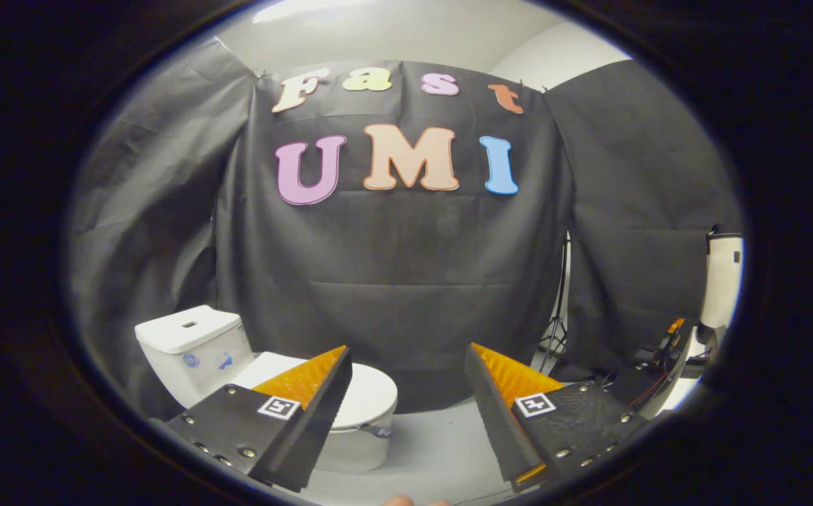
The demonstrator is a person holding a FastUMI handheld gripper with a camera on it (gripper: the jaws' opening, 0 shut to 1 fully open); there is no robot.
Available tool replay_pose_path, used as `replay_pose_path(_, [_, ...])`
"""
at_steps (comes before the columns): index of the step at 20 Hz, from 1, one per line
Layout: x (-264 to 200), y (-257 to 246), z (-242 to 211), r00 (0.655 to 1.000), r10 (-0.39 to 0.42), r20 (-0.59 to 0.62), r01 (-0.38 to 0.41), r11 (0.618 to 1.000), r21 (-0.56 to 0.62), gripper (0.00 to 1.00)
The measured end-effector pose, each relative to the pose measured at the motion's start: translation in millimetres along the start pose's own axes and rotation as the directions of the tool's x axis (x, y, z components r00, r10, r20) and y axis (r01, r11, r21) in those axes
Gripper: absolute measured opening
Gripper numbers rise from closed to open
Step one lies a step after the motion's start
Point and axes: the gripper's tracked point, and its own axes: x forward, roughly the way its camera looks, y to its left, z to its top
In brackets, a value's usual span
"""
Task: Open the toilet lid.
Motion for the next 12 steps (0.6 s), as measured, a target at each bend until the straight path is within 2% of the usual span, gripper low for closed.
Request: replay_pose_path(12, [-0.8,-3.0,-2.6,1.000,-0.004,-0.010,0.005,1.000,0.019,0.96])
